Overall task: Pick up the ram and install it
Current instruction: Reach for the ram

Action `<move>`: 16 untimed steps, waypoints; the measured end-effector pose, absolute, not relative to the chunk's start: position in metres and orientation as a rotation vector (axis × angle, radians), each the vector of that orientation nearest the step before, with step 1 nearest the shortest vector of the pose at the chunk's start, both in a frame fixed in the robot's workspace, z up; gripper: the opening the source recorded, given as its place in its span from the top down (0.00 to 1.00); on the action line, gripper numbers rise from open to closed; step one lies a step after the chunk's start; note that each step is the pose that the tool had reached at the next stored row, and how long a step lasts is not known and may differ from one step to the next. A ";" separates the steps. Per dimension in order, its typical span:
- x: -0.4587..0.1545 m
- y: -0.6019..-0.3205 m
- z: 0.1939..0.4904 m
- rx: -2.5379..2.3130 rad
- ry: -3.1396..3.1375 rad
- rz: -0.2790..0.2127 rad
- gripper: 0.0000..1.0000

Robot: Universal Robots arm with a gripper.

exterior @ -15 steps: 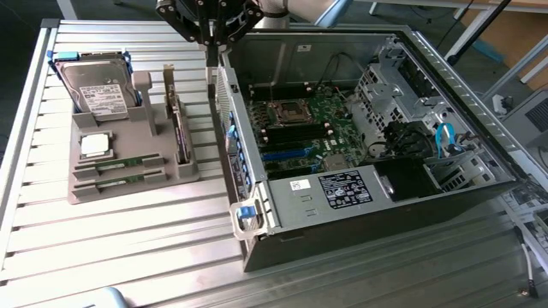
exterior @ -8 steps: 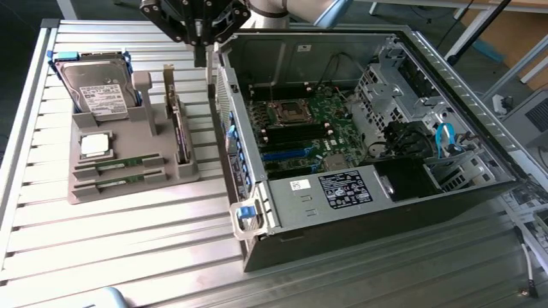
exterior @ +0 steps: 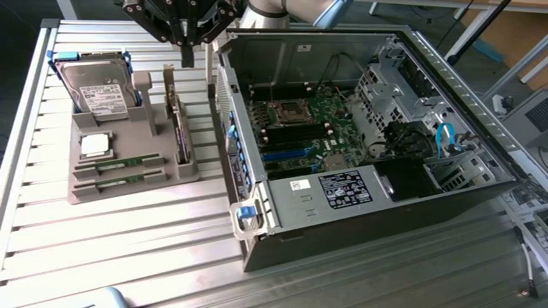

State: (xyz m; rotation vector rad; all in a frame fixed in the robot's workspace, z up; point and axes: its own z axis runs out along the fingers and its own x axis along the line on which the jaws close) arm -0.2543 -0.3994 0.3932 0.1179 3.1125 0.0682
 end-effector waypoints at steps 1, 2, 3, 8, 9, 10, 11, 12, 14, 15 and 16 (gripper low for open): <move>-0.257 -0.399 0.393 0.118 3.113 0.068 0.89; -0.259 -0.399 0.393 0.118 3.113 0.068 0.89; -0.262 -0.399 0.393 0.118 3.112 0.068 0.89; -0.276 -0.399 0.393 0.118 3.112 0.068 0.89; -0.279 -0.399 0.393 0.118 3.113 0.068 0.89; -0.282 -0.399 0.393 0.118 3.113 0.068 0.89; -0.284 -0.399 0.393 0.118 3.113 0.068 0.89; -0.287 -0.399 0.393 0.118 3.112 0.068 0.89; -0.293 -0.399 0.393 0.118 3.112 0.068 0.89; -0.296 -0.399 0.393 0.118 3.112 0.068 0.89; -0.299 -0.399 0.393 0.118 3.112 0.068 0.89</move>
